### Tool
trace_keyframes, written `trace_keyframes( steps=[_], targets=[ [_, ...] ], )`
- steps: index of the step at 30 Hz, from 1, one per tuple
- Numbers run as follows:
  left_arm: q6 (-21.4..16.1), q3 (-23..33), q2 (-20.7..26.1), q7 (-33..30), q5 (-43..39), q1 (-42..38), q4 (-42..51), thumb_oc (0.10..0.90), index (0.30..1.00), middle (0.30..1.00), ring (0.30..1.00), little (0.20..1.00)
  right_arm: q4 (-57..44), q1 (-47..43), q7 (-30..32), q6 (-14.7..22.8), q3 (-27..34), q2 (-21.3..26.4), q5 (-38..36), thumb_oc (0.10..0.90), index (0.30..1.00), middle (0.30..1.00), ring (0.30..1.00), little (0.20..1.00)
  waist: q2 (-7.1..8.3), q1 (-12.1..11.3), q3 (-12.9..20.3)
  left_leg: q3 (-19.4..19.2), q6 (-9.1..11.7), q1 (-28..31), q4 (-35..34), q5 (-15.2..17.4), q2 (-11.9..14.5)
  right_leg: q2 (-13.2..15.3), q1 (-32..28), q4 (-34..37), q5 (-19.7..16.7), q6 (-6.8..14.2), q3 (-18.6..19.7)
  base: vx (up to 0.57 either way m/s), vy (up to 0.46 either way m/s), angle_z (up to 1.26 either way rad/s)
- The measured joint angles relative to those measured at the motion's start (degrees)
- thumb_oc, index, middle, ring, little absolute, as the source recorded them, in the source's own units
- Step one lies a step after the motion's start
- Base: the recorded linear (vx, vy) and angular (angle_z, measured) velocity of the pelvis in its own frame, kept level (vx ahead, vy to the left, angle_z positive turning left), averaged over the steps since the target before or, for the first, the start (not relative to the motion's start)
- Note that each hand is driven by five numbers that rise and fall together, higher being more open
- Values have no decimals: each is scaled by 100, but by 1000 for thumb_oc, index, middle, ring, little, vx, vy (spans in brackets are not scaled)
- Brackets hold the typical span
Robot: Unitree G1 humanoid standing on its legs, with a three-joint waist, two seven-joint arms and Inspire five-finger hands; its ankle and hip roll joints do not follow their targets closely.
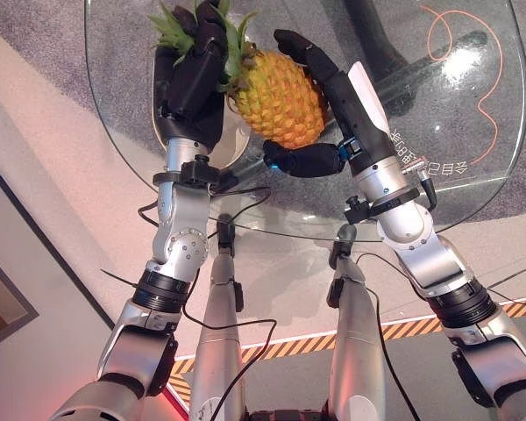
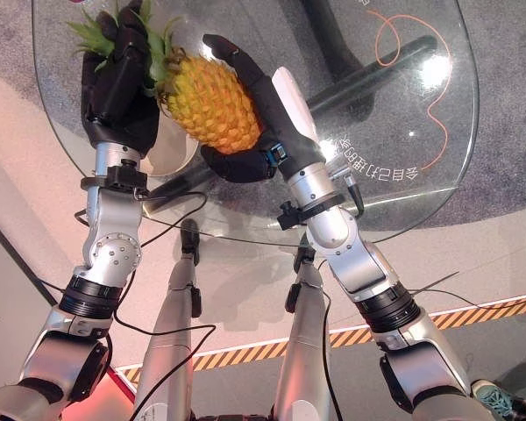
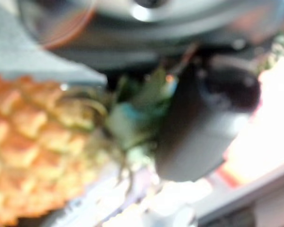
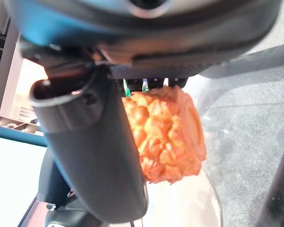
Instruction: Pick up the fruit to the plate
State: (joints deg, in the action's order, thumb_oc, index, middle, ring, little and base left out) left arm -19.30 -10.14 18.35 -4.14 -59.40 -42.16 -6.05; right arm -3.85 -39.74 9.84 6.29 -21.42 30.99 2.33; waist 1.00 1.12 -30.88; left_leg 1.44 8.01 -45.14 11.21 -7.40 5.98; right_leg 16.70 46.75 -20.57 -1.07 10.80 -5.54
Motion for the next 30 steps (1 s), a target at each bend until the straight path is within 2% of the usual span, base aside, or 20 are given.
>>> trace_keyframes(
  steps=[8, 18, 30],
  targets=[
    [-114, 2, -12, -57, 416, -2, 0, 100, 300, 300, 300, 200, 0, 0, 14, -1, 0, -3, 2, 800, 900, 900, 900, 900, 0, 0, 0, -3, 0, 0, -4, 0, 0, 0, 4, 2, 0, 0, 2, 0, 0, 0],
    [-254, 7, -43, -509, 1061, -10, 2, 100, 300, 300, 300, 200, 1, 0, 176, -25, 0, -6, 4, 800, 900, 900, 900, 900, 0, -29, 0, -7, 0, 0, -4, 0, 2, -1, 8, 2, 0, 0, 5, 0, 0, 0],
    [-254, 12, -43, -668, 1259, -13, 2, 100, 300, 300, 300, 200, 1, 0, 215, -24, 1, -6, 126, 800, 900, 900, 900, 900, 0, -41, 0, -18, 0, 0, -12, 0, 7, -4, 15, 9, 0, 0, 11, 0, 0, 0]
  ],
)
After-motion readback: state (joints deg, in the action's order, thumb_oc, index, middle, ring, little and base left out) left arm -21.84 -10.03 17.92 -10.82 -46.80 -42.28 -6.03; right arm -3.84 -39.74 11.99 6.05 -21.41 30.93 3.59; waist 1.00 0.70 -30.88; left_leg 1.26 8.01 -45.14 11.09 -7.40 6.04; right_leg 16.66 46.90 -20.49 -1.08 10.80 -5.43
